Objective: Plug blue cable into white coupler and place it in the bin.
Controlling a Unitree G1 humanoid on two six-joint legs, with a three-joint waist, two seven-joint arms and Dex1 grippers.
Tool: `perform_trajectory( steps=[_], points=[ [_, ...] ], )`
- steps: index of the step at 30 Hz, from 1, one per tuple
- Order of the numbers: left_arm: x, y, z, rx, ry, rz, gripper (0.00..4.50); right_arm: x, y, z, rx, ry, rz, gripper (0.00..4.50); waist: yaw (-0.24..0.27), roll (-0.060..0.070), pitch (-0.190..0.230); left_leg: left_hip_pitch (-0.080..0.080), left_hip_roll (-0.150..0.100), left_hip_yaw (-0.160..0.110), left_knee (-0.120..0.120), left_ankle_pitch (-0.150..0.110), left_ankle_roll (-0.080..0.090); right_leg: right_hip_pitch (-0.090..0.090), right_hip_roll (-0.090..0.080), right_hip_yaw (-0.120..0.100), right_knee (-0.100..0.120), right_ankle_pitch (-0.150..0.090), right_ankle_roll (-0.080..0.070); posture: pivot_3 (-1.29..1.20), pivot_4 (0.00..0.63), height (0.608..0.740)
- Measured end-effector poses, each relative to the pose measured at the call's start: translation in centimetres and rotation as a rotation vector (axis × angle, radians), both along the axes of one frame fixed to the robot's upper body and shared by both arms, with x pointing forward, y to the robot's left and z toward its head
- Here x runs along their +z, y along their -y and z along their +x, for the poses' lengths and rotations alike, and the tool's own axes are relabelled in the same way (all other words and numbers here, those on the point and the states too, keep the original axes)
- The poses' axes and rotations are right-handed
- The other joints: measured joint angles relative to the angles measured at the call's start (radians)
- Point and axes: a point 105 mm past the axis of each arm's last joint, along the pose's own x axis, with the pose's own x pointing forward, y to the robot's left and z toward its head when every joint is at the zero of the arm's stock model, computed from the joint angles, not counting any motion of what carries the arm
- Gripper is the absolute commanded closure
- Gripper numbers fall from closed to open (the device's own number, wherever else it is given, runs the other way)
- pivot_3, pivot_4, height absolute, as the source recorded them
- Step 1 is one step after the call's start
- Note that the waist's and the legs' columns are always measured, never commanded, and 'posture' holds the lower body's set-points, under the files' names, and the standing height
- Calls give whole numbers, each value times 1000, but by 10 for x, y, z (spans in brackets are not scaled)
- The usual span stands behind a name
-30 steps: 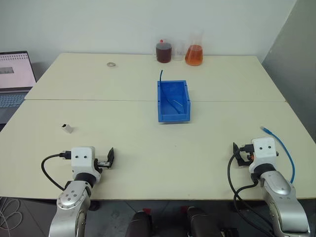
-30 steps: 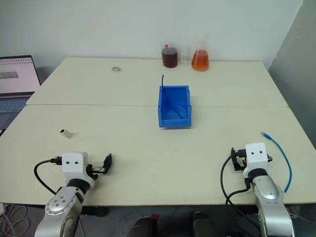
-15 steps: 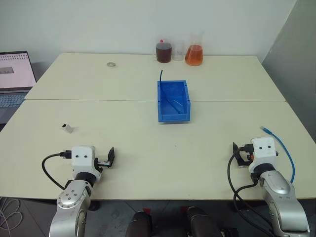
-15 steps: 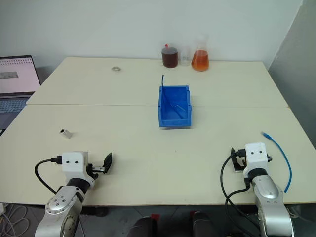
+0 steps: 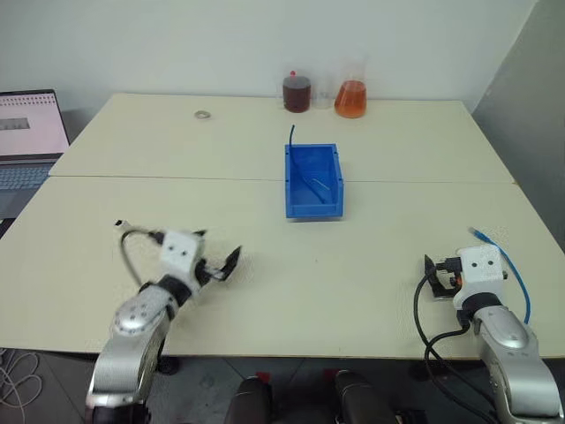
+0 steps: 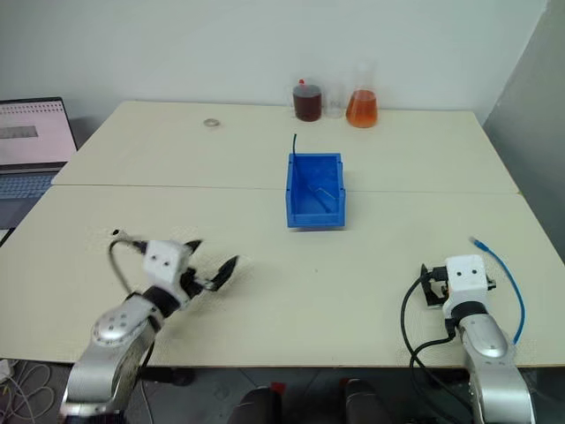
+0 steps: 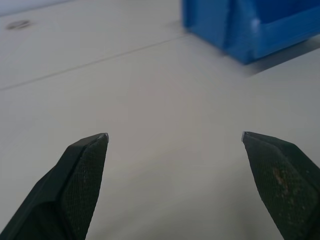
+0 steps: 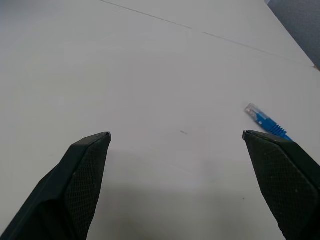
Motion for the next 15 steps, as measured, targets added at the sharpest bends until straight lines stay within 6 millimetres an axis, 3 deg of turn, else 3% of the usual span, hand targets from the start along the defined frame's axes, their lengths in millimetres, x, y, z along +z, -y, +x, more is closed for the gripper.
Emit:
perform_trajectory(
  steps=[4,7,11,15],
  points=[
    [31,56,11,-391,21,65,0,14,18,10,63,-14,-38,4,-2,0,0,0,-1,1,1,0,0,1,0,0,-1,1,0,0,150,740],
    [45,96,7,-652,28,89,0,20,50,18,97,-82,-76,4,-2,1,0,0,-1,1,0,0,1,2,0,1,-4,3,-2,0,150,740],
    [38,133,3,-821,7,63,0,22,81,21,132,-172,-41,4,-6,1,0,-1,-1,2,-1,-1,1,1,0,1,-6,3,-3,0,150,740],
    [33,170,3,-912,27,59,0,38,107,33,165,-206,4,4,-5,2,0,-1,-2,2,0,-1,2,1,0,2,-6,4,-2,0,150,740]
  ],
)
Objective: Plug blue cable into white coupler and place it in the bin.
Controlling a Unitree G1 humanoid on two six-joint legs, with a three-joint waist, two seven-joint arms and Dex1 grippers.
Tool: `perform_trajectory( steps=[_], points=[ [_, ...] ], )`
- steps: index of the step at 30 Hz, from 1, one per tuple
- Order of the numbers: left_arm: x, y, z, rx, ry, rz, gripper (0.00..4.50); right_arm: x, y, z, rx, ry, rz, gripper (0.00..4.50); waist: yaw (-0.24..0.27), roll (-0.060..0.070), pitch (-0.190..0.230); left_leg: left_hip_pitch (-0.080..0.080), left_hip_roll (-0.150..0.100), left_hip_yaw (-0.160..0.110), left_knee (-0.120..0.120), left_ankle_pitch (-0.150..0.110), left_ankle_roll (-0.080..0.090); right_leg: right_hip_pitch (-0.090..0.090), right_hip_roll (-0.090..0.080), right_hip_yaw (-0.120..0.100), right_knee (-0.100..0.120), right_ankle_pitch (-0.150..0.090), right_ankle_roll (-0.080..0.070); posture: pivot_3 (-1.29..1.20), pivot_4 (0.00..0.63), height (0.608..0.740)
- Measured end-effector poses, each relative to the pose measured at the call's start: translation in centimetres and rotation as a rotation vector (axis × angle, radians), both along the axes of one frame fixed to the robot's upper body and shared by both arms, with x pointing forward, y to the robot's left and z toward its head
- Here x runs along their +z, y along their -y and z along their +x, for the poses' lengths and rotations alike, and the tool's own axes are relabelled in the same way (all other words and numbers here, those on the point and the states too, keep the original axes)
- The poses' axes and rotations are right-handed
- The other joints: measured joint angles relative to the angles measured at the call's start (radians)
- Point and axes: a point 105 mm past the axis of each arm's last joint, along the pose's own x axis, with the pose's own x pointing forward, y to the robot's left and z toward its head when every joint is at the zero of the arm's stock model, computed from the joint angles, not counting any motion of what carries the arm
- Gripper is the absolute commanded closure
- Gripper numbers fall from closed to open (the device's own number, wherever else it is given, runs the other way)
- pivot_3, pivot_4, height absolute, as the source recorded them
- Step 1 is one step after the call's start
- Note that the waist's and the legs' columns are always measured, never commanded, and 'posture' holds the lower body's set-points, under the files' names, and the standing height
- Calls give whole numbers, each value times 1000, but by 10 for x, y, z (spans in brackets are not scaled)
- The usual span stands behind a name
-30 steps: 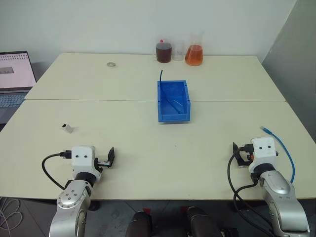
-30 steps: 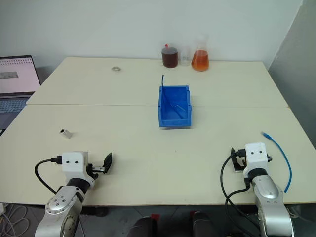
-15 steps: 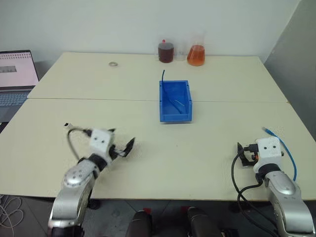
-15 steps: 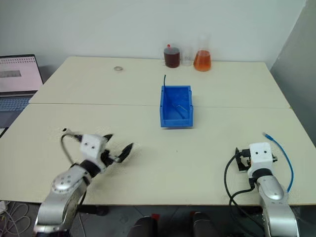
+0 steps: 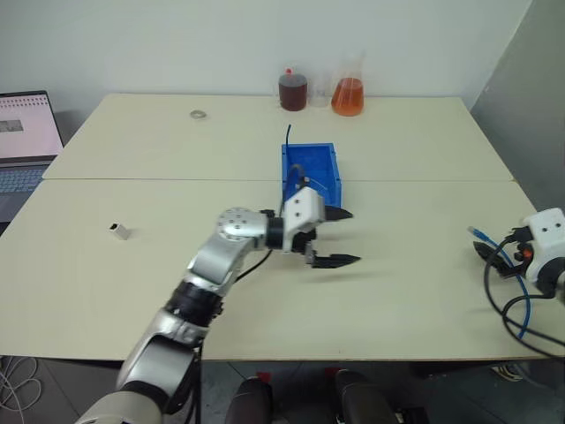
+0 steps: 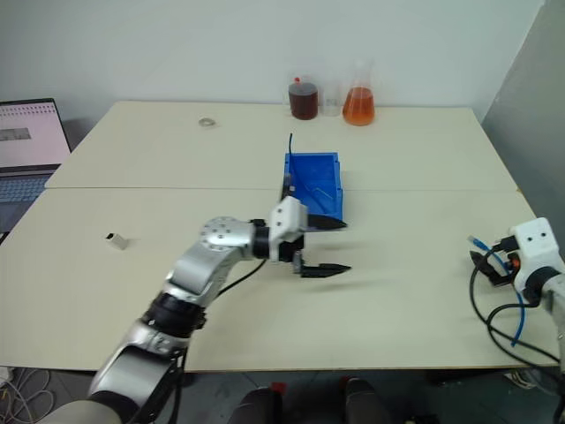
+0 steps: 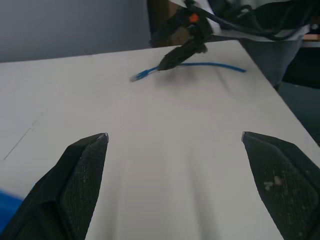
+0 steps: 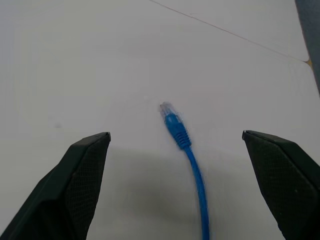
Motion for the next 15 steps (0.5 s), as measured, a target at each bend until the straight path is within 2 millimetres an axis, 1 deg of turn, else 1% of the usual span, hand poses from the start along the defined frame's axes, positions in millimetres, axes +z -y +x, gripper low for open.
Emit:
perform_trajectory(
  steps=[2,3,5,10,12,15],
  points=[
    [0,13,0,-18,9,-17,0,6,15,3,7,-11,16,4,2,0,0,0,-1,0,0,0,0,0,0,0,-1,0,0,0,150,740],
    [0,16,0,-24,14,-20,0,6,19,4,13,-20,28,4,1,0,0,0,0,0,0,0,0,0,0,0,-1,0,0,0,150,740],
    [-3,21,0,-32,18,-18,0,1,26,5,36,-61,73,4,-1,0,0,1,0,0,0,0,0,1,0,0,-1,0,0,0,150,740],
    [-5,19,-1,-31,14,-11,0,-31,25,5,103,-224,206,4,-5,2,-1,1,0,1,0,0,0,1,-1,1,0,0,1,0,150,740],
    [-7,15,-1,-26,4,-3,0,-35,26,4,111,-245,230,4,-6,3,-1,1,0,1,0,0,0,1,-1,1,1,0,1,0,150,740],
    [-11,9,-1,-9,-5,6,0,-38,25,8,140,-268,217,4,-8,3,-1,1,0,1,0,0,0,1,-1,1,1,0,1,0,150,740]
  ],
)
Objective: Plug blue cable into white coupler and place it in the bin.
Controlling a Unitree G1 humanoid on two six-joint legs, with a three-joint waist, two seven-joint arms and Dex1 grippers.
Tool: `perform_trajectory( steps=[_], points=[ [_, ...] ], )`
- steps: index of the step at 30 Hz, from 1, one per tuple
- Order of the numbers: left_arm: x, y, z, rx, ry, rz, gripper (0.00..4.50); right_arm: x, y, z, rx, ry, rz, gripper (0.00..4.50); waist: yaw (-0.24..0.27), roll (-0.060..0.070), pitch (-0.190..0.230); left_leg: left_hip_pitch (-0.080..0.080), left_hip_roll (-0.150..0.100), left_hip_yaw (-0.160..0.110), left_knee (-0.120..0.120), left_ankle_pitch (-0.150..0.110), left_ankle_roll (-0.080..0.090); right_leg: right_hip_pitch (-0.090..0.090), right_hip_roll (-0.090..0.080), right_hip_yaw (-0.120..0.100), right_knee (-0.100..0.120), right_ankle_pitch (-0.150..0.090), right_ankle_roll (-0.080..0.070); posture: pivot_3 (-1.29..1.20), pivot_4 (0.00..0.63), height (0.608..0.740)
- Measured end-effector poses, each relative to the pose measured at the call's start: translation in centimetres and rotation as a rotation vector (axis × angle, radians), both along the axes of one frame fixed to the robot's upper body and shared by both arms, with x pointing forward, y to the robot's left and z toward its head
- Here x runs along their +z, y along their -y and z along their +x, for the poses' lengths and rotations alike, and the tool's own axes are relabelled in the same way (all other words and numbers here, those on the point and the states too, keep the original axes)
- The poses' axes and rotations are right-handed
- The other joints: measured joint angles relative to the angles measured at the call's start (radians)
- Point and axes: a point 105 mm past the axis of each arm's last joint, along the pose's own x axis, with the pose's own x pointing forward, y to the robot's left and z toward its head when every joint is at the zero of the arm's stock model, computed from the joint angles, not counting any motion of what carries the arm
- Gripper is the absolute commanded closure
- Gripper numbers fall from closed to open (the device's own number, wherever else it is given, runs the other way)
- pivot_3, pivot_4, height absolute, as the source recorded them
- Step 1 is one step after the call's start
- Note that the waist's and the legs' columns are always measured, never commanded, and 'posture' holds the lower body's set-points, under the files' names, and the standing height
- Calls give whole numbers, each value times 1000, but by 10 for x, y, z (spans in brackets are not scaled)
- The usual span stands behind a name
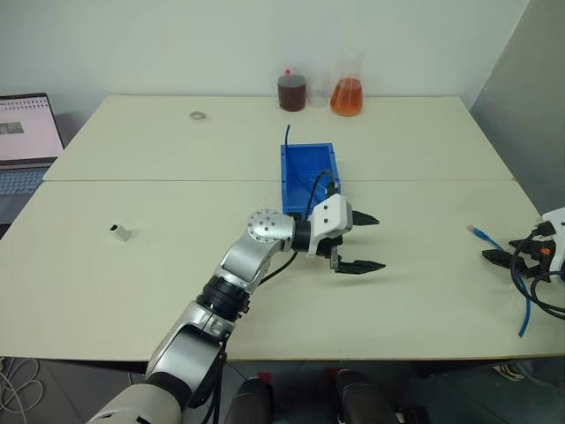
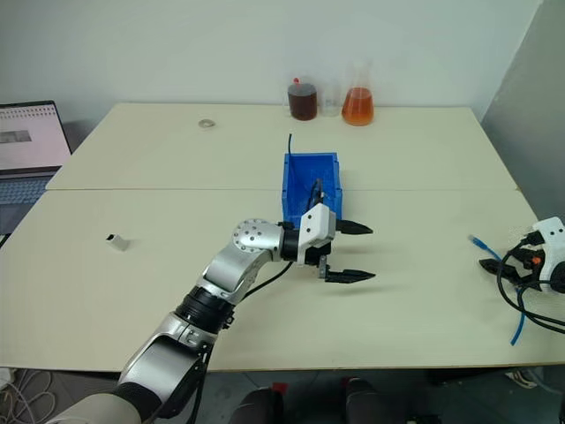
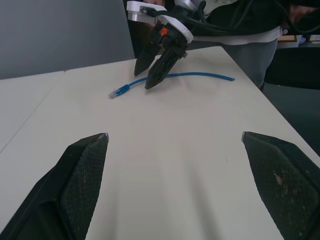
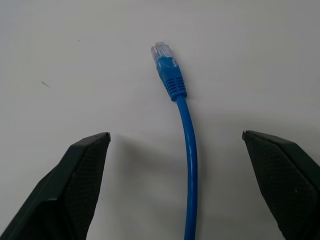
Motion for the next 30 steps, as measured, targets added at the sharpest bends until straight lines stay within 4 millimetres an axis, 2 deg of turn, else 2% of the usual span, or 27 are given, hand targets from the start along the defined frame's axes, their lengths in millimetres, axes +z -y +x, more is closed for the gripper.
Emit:
perform_trajectory(
  steps=[5,8,10,19,24,28,30],
  points=[
    [2,-3,-1,12,-2,-2,0,-3,5,5,-8,0,-46,4,3,0,0,0,0,0,0,0,0,0,-1,0,0,0,0,0,150,740],
    [4,-2,-2,20,-2,-6,0,-3,8,6,-22,2,-42,480,5,0,0,0,-1,0,0,0,0,0,-1,0,0,0,0,0,150,740],
    [3,-2,-1,25,-11,-3,0,-4,9,5,-29,0,-37,1052,5,0,0,0,0,0,0,0,0,0,-1,0,0,0,0,0,150,740],
    [3,-3,-1,23,-15,-2,0,-6,11,3,-31,5,-24,3033,4,0,0,0,0,0,0,0,0,1,-1,0,0,0,0,0,150,740],
    [4,2,-2,17,-17,-15,0,-7,11,0,-30,3,4,4446,4,0,0,0,0,0,0,0,-1,1,-1,0,0,0,0,0,150,740],
    [5,2,-1,31,-17,-21,0,-7,5,-1,15,1,6,4478,3,0,0,1,0,0,1,0,-1,1,-1,0,0,0,0,0,150,740],
    [6,-3,4,64,-17,-30,0,-6,-6,0,83,-4,-15,4478,-1,0,0,1,0,0,0,0,-1,1,-1,0,1,0,0,0,150,740]
  ],
)
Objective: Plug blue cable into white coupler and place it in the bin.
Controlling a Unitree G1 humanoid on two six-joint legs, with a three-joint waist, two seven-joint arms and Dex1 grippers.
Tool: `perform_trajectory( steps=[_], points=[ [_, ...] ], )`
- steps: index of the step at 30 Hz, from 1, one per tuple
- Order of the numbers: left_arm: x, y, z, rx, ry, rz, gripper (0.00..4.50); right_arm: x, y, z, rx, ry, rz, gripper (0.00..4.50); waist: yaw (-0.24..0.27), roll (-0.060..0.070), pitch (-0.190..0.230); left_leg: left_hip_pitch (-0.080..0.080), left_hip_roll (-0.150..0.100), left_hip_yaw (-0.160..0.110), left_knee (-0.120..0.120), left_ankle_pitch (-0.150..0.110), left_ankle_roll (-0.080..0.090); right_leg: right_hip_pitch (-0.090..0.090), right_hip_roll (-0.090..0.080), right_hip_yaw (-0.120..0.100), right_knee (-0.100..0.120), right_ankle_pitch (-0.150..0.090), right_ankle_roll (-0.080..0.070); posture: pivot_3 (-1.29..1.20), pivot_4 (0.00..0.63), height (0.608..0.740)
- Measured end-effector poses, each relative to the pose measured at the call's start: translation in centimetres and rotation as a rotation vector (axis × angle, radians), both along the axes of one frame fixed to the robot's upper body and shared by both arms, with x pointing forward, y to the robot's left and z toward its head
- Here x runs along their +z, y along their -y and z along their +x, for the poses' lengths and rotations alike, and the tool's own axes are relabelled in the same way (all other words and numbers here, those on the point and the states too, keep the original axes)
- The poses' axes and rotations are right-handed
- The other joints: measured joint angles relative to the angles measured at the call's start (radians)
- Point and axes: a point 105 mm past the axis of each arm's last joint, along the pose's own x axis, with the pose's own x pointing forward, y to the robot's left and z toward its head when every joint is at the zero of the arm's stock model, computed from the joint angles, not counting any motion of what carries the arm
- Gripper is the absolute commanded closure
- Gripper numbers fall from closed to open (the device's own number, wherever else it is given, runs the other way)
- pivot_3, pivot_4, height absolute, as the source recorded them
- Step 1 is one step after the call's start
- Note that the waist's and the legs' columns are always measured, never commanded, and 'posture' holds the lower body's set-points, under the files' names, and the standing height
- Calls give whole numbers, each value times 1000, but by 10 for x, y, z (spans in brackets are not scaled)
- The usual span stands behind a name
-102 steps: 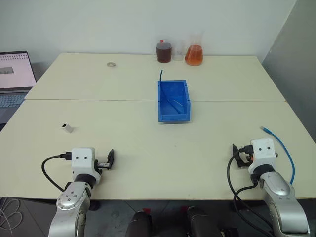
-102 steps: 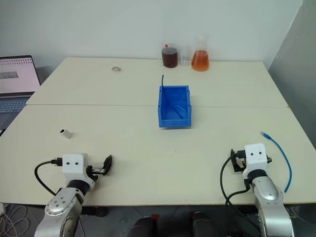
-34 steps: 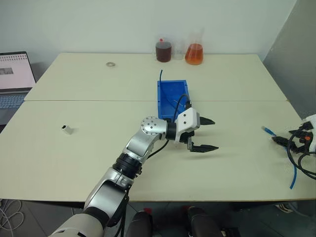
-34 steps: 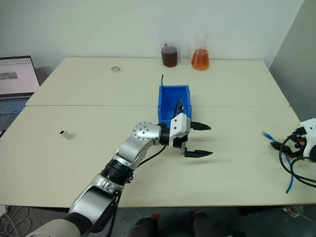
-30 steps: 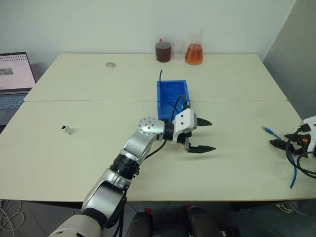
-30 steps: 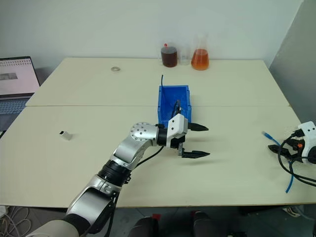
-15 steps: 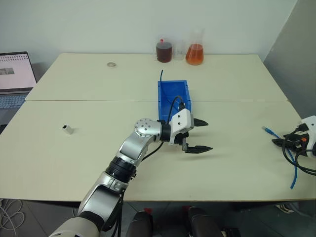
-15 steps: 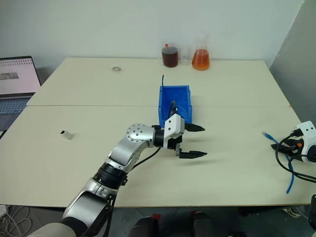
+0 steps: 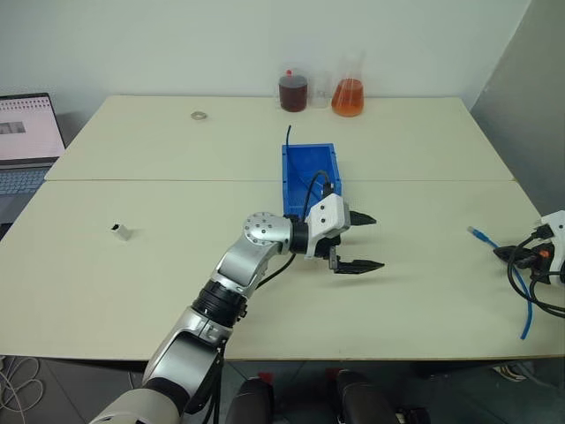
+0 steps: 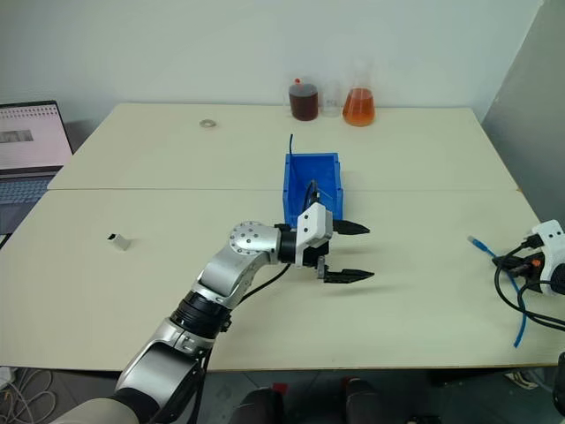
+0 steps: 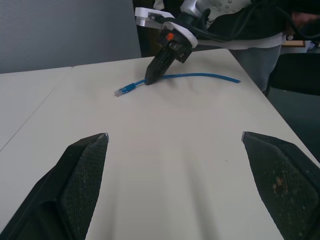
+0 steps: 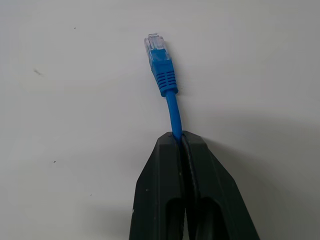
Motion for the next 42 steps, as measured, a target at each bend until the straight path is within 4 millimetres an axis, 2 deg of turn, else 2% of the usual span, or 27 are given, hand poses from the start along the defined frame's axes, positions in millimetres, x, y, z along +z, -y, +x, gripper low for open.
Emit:
perform_trajectory(
  steps=[1,2,5,9,10,11,14,16,18,19,21,23,25,29,32,35,42],
  points=[
    [0,-5,3,24,1,-1,0,1,-8,2,41,1,-8,4478,-4,0,0,0,0,0,0,0,0,0,0,0,1,0,0,0,150,740],
    [0,-19,5,68,10,4,0,4,-28,4,152,7,-47,4478,-14,1,0,1,1,0,0,0,0,-1,1,1,3,0,0,0,150,740],
    [-11,-55,6,168,24,48,0,14,-66,6,325,27,-102,4478,-20,2,0,2,1,-1,0,0,-1,-2,1,0,7,-1,-1,0,150,740],
    [-19,-116,-7,318,59,115,0,32,-139,8,575,109,-115,4478,-27,1,0,3,3,-3,1,0,-1,-2,2,-1,10,-1,-2,0,150,740],
    [-19,-133,-13,373,63,119,0,33,-162,9,632,127,-96,4478,-31,1,0,3,4,-3,0,0,0,-2,2,-1,10,-1,-2,0,150,740],
    [-20,-156,-23,449,51,124,0,33,-195,9,717,144,-67,4478,-36,1,1,4,4,-3,0,0,0,-2,2,-1,11,-2,-2,0,150,740],
    [-24,-180,-42,558,24,116,0,24,-247,4,841,140,-16,4478,-23,0,1,2,3,-4,1,0,0,-2,1,-3,11,-2,-2,0,150,740],
    [-32,-186,-55,625,-3,101,0,22,-269,5,878,144,-7,4478,-12,0,1,2,2,-3,1,0,-1,-2,0,-2,10,-2,-2,0,150,740],
    [-48,-192,-71,722,-69,67,0,22,-289,8,914,157,-31,4478,1,-1,1,1,1,-3,2,0,-1,-3,-2,-3,9,-2,-2,0,150,740],
    [-60,-200,-86,830,-123,25,0,22,-308,12,938,171,-38,4478,-5,-2,0,1,3,-2,1,0,-1,-2,-1,-2,6,-2,-2,0,150,740],
    [-83,-200,-105,941,-231,-22,0,16,-325,14,962,164,-54,4478,-9,-4,1,0,3,-2,1,-1,-1,-3,-1,-3,6,-2,-2,0,150,740],
    [-92,-205,-115,1030,-270,-28,0,8,-337,15,983,156,-73,4478,-2,-5,1,0,3,-5,1,0,-1,-3,0,-4,6,-2,-2,0,150,740],
    [-90,-208,-116,1088,-238,-28,0,6,-350,13,1018,156,-77,4478,2,-1,2,0,2,-3,0,0,-1,-3,0,-2,6,-2,-2,0,150,740],
    [-88,-194,-113,1095,-208,-65,0,-1,-359,7,1065,126,-75,4478,-10,0,1,-1,2,1,0,-1,-1,-2,-2,0,-1,0,1,0,150,740],
    [-86,-190,-110,1100,-197,-77,0,-3,-360,4,1080,113,-79,3881,-16,-1,1,-1,2,0,-1,-1,-1,-2,-1,-1,-2,0,1,0,150,740],
    [-86,-190,-109,1107,-199,-88,0,-9,-364,2,1090,90,-77,3024,-19,-1,1,-1,3,0,-2,-1,-1,-3,0,-1,-2,0,0,0,150,740],
    [-86,-187,-111,1059,-218,-76,0,-8,-362,4,1071,83,-68,1206,-16,-1,1,-1,3,-2,-1,-1,-1,-3,0,-2,-1,0,0,0,150,740]
  ],
)
